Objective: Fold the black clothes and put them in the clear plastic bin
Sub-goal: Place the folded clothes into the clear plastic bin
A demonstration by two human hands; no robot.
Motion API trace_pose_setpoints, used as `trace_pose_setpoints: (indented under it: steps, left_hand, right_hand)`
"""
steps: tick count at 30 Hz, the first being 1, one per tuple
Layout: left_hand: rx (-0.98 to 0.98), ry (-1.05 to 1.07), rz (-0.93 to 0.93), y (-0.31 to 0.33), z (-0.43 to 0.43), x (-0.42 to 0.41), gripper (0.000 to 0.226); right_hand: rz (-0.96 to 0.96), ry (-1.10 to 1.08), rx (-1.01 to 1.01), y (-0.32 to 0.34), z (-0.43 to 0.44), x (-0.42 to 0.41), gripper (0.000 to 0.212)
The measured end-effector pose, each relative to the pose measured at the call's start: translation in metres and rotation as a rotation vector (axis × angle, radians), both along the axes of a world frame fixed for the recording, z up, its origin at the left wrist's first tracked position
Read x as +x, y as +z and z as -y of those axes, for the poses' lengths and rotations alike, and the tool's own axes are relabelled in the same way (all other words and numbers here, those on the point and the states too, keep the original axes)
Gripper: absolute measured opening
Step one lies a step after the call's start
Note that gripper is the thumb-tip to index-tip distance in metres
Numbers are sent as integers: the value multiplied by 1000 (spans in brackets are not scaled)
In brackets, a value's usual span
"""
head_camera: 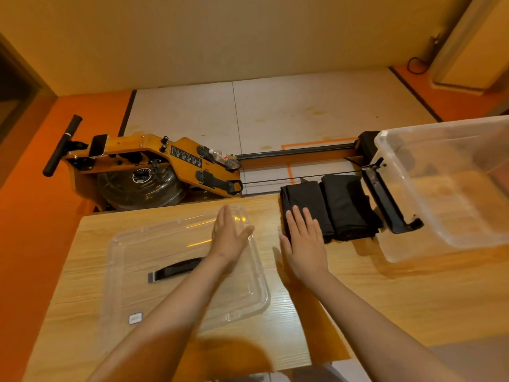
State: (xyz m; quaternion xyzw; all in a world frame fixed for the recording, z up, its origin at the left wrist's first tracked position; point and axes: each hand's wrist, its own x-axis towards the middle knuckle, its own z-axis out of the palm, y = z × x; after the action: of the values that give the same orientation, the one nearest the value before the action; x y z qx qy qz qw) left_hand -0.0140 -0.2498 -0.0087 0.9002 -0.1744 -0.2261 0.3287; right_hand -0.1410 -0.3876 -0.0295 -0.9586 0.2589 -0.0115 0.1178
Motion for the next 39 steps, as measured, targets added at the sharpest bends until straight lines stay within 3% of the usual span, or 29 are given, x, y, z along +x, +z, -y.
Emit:
trace_pose_setpoints:
  steps: [4,9,14,18,21,25,29,34,39]
  left_hand:
    - [17,-20,-60,-3,76,-41,86]
    - [-1,191,-263,-11,127,-56,84]
    - [44,345,-405,-22,146,-53,91]
    - [-110,481,-599,-28,149,-42,83]
    - [-127,484,-658,-29,147,-33,78]
    - [-100,411,-724,-28,144,-30,89]
    - [-70,329,-716,-29,136,-32,100]
    - [-177,313,-603,-36,125,-45,67]
    - [-329,221,-591,-39,108,-54,53]
  right_hand:
    - [-35,61,-12,-2,42,-16,71]
    - [-89,229,38,-12,65,-27,80]
    - [-75,251,93,-16,67,-28,66]
    - [-25,231,129,-21,68,-30,66]
    - [-22,205,139,-23,64,-32,74]
    - [-6,153,179,-22,56,-40,77]
    - [16,140,197,-18,50,-45,74]
    - [77,148,308,-9,46,-54,62]
    - [215,36,458,-4,47,-57,41]
